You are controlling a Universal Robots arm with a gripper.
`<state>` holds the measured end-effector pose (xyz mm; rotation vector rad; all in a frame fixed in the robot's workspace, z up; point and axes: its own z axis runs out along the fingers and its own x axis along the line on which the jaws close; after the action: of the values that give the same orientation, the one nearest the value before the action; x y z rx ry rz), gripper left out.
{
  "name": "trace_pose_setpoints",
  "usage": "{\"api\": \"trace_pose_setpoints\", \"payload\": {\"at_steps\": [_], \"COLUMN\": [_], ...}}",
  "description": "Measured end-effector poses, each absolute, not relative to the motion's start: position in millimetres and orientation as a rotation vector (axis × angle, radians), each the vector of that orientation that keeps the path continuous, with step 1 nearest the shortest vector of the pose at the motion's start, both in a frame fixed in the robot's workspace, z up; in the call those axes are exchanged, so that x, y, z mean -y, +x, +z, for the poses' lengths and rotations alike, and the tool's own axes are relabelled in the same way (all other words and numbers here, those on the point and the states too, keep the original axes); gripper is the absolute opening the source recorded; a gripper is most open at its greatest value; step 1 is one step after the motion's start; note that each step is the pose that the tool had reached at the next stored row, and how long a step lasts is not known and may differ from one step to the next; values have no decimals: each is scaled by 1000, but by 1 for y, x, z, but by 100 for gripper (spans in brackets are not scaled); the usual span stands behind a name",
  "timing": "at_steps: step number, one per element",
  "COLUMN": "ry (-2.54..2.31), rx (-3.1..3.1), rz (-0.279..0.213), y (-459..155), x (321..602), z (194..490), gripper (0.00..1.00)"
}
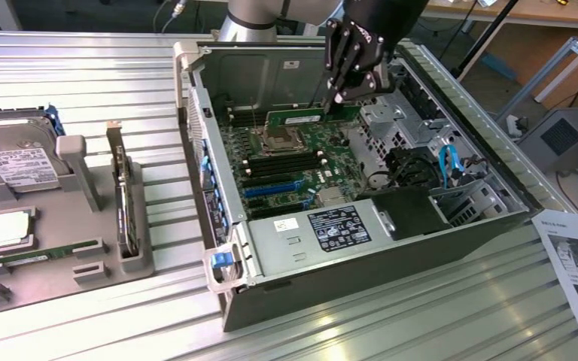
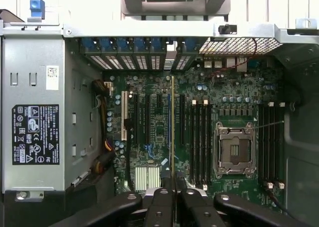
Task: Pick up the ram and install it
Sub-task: 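Pick up the ram and move it above insertion slot, then insert the ram into the slot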
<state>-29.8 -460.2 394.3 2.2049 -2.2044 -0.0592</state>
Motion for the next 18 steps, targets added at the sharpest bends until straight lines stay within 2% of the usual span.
{"api": "trace_pose_setpoints", "payload": {"at_steps": [18], "ry": [2205], "rx": [2204], "rz": [-59], "y": [-30], "x": [444], "z": [392], "gripper": [12]}}
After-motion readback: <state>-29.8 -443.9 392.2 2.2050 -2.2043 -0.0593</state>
